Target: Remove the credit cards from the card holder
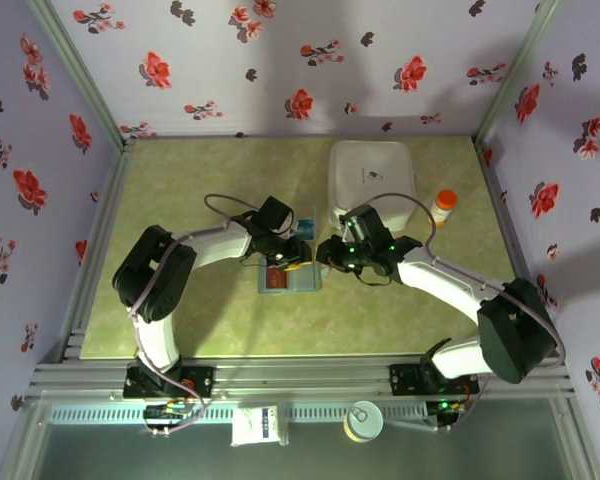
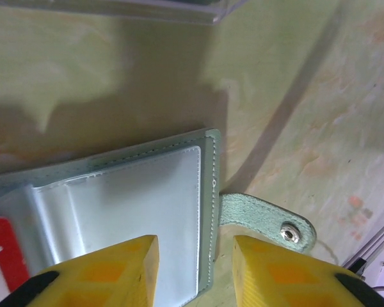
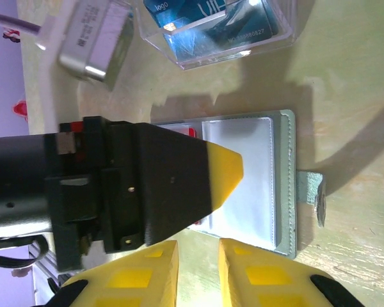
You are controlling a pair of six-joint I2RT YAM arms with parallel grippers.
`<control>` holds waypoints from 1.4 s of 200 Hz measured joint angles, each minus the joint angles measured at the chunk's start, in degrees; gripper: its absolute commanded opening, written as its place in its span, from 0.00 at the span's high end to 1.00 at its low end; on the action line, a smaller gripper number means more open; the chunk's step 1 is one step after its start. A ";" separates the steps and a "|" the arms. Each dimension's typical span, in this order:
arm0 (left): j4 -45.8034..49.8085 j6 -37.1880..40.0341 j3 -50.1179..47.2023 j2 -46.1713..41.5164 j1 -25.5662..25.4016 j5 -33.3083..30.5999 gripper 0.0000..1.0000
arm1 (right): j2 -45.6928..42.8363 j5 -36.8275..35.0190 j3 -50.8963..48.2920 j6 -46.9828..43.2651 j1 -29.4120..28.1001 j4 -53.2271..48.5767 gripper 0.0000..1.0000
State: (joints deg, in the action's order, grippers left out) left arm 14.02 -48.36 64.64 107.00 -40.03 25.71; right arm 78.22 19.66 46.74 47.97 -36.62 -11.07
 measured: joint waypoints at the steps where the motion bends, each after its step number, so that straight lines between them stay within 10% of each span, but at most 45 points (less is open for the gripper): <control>1: -0.02 -0.02 0.02 0.04 0.00 0.00 0.64 | -0.04 -0.02 0.00 0.00 0.00 -0.04 0.75; 280: 0.00 -0.39 -8.17 -11.61 5.79 -0.22 0.68 | 12.41 2.01 5.57 0.66 -3.56 1.42 0.75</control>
State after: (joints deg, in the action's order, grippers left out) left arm 14.02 -48.75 56.47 95.39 -34.24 25.50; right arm 90.63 21.67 52.31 48.62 -40.18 -9.65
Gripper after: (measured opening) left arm 0.328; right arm 0.251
